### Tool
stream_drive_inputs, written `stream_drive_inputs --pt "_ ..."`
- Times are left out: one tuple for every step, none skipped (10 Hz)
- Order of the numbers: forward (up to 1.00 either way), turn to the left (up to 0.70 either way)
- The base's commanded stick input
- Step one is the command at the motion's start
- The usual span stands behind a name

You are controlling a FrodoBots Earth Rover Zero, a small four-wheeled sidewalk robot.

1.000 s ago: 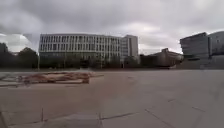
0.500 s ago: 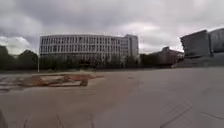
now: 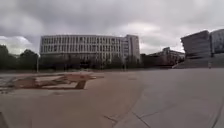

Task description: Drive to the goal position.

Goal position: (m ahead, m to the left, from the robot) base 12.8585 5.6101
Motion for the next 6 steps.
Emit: stream_drive_inputs --pt "1.00 0.00" --pt "1.00 0.00" --pt "1.00 0.00" --pt "1.00 0.00" --pt "1.00 0.00" --pt "1.00 0.00"
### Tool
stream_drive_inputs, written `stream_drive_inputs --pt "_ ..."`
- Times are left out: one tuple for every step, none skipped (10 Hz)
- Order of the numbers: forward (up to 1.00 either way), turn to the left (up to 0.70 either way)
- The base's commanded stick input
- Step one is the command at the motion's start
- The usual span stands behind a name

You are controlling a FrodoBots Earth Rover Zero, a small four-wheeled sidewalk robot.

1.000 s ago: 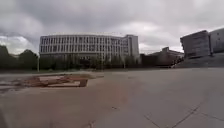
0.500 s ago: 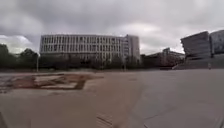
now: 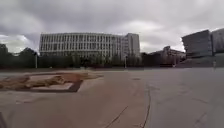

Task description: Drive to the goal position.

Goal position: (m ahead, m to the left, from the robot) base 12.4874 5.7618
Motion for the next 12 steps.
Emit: stream_drive_inputs --pt "1.00 0.00" --pt "1.00 0.00" --pt "1.00 0.00" --pt "1.00 0.00" --pt "1.00 0.00" --pt "1.00 0.00" --pt "1.00 0.00" --pt "1.00 0.00" --pt "1.00 0.00" --pt "1.00 0.00" --pt "1.00 0.00" --pt "1.00 0.00"
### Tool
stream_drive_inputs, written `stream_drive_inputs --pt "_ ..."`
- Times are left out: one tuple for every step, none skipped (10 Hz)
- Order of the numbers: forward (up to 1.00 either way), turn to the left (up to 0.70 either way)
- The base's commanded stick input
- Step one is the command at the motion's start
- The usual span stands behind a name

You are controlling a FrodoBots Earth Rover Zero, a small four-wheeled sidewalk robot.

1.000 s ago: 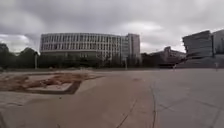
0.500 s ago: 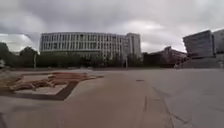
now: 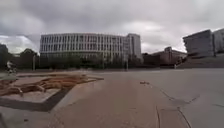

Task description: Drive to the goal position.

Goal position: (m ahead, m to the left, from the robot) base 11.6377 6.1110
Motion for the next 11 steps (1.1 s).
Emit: stream_drive_inputs --pt "1.00 0.00" --pt "1.00 0.00" --pt "1.00 0.00" --pt "1.00 0.00" --pt "1.00 0.00" --pt "1.00 0.00" --pt "1.00 0.00" --pt "1.00 0.00" --pt "1.00 0.00" --pt "1.00 0.00" --pt "1.00 0.00"
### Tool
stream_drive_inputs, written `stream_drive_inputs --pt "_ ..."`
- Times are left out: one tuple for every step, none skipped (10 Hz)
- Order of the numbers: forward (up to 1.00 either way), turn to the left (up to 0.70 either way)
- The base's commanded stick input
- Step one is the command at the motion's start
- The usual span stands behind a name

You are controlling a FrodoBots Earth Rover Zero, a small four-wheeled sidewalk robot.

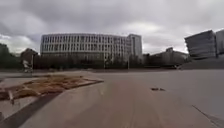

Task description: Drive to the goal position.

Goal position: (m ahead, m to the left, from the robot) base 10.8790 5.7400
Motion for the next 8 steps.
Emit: stream_drive_inputs --pt "1.00 0.00" --pt "1.00 0.12" --pt "1.00 -0.37" --pt "1.00 -0.40" --pt "1.00 -0.08" --pt "1.00 0.04" --pt "1.00 0.00" --pt "1.00 0.00"
